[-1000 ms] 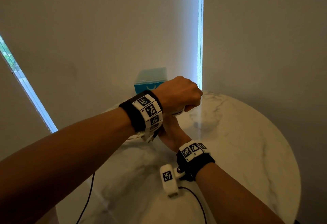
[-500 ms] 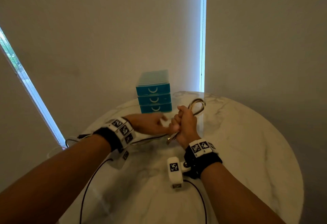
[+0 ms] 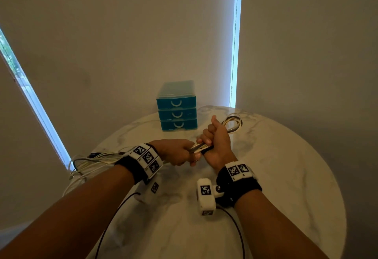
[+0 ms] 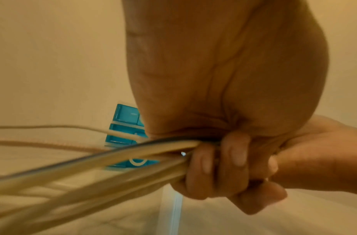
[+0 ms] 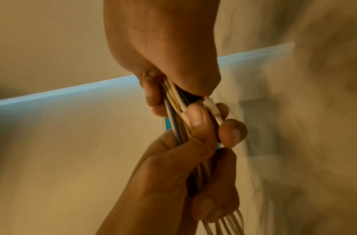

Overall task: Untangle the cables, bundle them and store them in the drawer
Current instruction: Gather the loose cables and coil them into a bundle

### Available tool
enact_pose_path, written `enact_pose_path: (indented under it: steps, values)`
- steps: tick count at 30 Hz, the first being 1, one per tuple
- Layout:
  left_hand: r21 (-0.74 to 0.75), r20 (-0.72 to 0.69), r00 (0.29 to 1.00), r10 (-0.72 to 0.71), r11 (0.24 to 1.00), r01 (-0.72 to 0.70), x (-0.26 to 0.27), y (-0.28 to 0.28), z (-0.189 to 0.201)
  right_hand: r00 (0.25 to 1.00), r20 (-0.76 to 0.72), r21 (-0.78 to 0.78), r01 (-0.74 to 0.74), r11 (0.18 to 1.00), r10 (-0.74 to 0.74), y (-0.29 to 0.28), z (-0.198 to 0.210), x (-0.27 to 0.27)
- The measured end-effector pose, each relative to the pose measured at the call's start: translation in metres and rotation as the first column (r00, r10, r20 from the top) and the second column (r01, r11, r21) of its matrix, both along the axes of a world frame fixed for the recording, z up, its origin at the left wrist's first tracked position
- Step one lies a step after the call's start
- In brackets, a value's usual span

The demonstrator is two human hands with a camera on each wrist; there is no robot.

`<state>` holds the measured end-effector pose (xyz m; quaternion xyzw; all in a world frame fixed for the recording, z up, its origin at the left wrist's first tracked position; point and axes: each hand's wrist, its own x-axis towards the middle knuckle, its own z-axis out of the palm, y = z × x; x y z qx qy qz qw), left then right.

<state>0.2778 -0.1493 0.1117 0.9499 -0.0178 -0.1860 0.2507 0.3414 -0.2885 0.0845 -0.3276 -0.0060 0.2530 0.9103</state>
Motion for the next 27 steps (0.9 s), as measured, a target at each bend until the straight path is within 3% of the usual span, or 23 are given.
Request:
enact_pose_path:
  steps: [5,10,13,19,22,24,27]
  values:
    - [-0.144,-0.100,0.995,-0.020,0.990,0.005,-0.002,0.001,0.009,0.996,-0.040,-0.084,0.082,0.993,-0.086,0.003,0.004,-0.003]
    - [-0.015,0.071,0.995,-0.072,0.997,0.074,0.005,0.001,0.002,0.988,-0.032,-0.107,0.145,0.984,-0.149,0.001,0.004,-0.002]
    - [0.038,0.142,0.986,-0.084,0.996,0.079,0.006,-0.002,-0.004,0.985,0.016,-0.209,0.173,0.962,-0.174,-0.001,0.005,-0.002]
    - [0.219,0.053,0.997,0.056,0.973,-0.066,-0.014,0.009,0.007,0.922,0.123,-0.502,0.377,0.778,-0.368,-0.002,0.005,0.019]
    - [0.236,0.221,0.974,0.041,0.967,-0.095,-0.028,0.023,0.020,0.869,0.162,-0.543,0.474,0.693,-0.467,-0.013,0.002,0.037]
    - [0.282,0.263,0.964,-0.027,0.958,-0.050,-0.033,0.019,0.024,0.857,0.248,-0.577,0.505,0.642,-0.452,-0.014,0.000,0.042]
    - [0.339,0.312,0.947,-0.071,0.940,-0.041,-0.035,0.005,0.027,0.865,0.413,-0.666,0.501,0.553,-0.285,-0.015,0.007,0.028]
